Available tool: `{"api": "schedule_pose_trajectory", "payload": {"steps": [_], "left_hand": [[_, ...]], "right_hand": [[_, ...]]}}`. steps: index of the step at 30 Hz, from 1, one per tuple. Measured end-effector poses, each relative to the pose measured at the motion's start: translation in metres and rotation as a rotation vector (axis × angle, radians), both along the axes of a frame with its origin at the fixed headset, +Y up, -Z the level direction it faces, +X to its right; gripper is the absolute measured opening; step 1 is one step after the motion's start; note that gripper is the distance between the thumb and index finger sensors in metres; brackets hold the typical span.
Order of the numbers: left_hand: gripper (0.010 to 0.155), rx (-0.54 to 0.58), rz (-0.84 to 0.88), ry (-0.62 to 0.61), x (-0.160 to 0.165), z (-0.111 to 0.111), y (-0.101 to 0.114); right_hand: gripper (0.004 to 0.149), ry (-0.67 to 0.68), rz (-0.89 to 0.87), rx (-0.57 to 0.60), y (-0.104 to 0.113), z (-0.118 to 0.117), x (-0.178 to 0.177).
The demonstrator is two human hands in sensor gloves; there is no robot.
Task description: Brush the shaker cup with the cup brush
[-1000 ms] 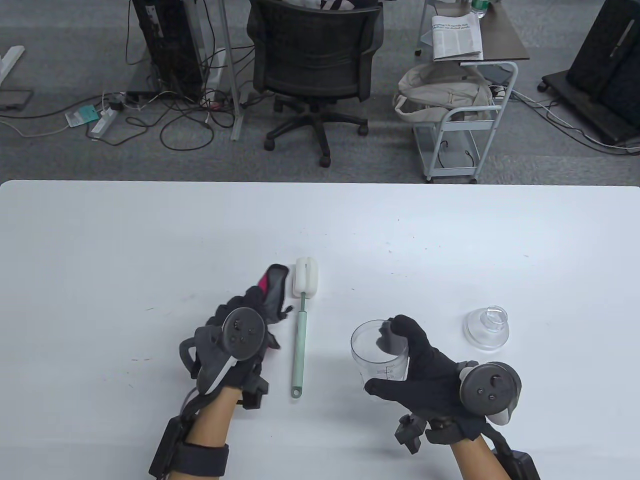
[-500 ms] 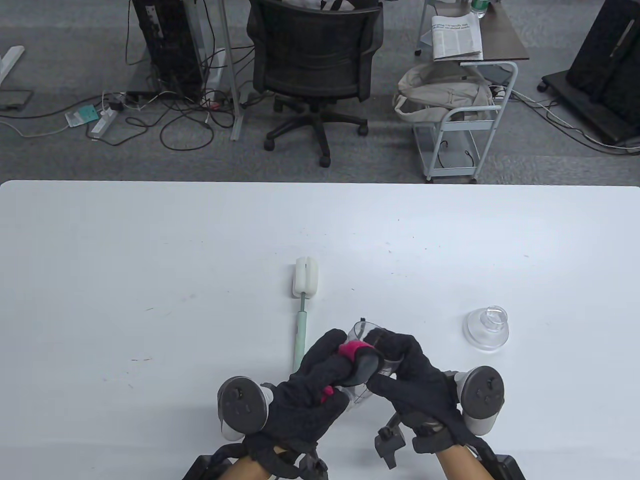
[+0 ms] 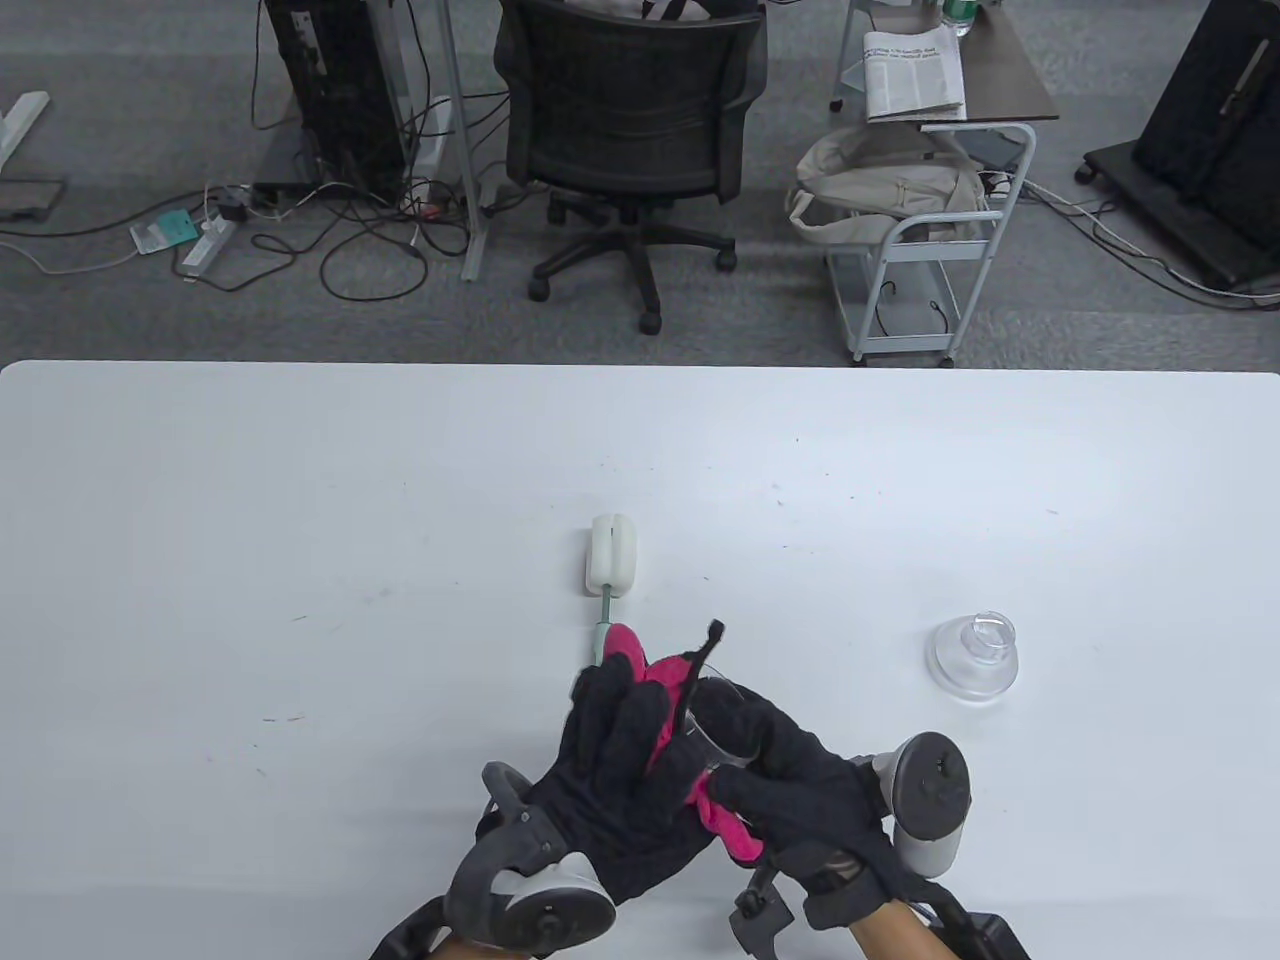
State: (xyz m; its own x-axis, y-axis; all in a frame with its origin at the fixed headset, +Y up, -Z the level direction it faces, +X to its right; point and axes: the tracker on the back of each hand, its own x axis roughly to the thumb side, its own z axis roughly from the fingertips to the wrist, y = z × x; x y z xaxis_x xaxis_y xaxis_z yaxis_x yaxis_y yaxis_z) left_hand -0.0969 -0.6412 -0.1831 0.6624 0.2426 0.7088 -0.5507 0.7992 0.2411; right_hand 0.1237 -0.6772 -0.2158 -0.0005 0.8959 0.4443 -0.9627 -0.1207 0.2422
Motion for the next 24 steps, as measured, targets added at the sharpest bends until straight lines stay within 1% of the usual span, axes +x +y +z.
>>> {"api": "schedule_pose_trajectory", "payload": {"steps": [1, 3, 5, 6, 7, 8, 9, 11, 12, 14, 15, 16, 18, 19, 21, 22, 23, 24], "left_hand": [[0.111, -0.106, 0.032, 0.034, -0.007, -0.005, 0.0], [0.117, -0.23, 0.088, -0.005, -0.011, -0.012, -0.003], [0.113, -0.279, 0.124, -0.104, -0.011, -0.017, -0.006], [0.111, -0.283, 0.108, -0.12, -0.009, -0.017, -0.007], [0.109, -0.267, 0.072, -0.117, -0.008, -0.015, -0.008], [0.107, -0.211, 0.014, -0.083, -0.004, -0.012, -0.008], [0.105, -0.115, -0.078, -0.049, 0.002, -0.006, -0.008], [0.104, 0.011, -0.162, 0.047, 0.008, 0.001, -0.007], [0.104, 0.04, -0.171, 0.083, 0.009, 0.004, -0.007], [0.106, 0.027, -0.124, 0.092, 0.007, 0.003, -0.007], [0.107, 0.0, -0.073, 0.088, 0.004, 0.001, -0.007], [0.109, -0.038, -0.038, 0.063, 0.001, -0.002, -0.007], [0.11, -0.173, 0.079, -0.012, -0.006, -0.011, -0.01], [0.108, -0.213, 0.114, -0.034, -0.009, -0.014, -0.011], [0.105, -0.3, 0.186, -0.111, -0.015, -0.023, -0.013], [0.105, -0.37, 0.228, -0.172, -0.018, -0.027, -0.016], [0.104, -0.422, 0.264, -0.222, -0.02, -0.03, -0.018], [0.103, -0.453, 0.281, -0.242, -0.02, -0.032, -0.02]], "right_hand": [[0.044, -0.005, 0.0, 0.048, 0.003, 0.002, 0.001], [0.043, -0.035, 0.04, 0.112, 0.007, 0.003, 0.001], [0.042, -0.058, 0.103, 0.145, 0.006, 0.003, 0.001], [0.042, -0.049, 0.123, 0.121, 0.003, 0.001, 0.0], [0.042, -0.052, 0.127, 0.099, 0.002, 0.001, -0.001], [0.042, -0.056, 0.139, 0.074, 0.001, 0.001, -0.003], [0.041, -0.06, 0.158, 0.057, -0.001, 0.0, -0.006], [0.039, -0.034, 0.164, 0.045, -0.002, 0.002, -0.008], [0.039, -0.021, 0.152, 0.04, -0.001, 0.003, -0.009], [0.04, 0.011, 0.162, 0.049, 0.002, 0.007, -0.01], [0.043, 0.035, 0.179, 0.058, 0.002, 0.008, -0.011], [0.05, 0.048, 0.186, 0.068, 0.003, 0.008, -0.011], [0.062, 0.068, 0.204, 0.089, 0.003, 0.007, -0.011], [0.066, 0.082, 0.202, 0.091, 0.003, 0.006, -0.01], [0.068, 0.062, 0.154, 0.085, 0.003, 0.004, -0.005], [0.067, 0.067, 0.106, 0.067, 0.005, 0.002, -0.003], [0.064, 0.081, 0.09, 0.058, 0.007, 0.0, 0.0], [0.06, 0.073, 0.089, 0.064, 0.007, -0.001, 0.002]]}}
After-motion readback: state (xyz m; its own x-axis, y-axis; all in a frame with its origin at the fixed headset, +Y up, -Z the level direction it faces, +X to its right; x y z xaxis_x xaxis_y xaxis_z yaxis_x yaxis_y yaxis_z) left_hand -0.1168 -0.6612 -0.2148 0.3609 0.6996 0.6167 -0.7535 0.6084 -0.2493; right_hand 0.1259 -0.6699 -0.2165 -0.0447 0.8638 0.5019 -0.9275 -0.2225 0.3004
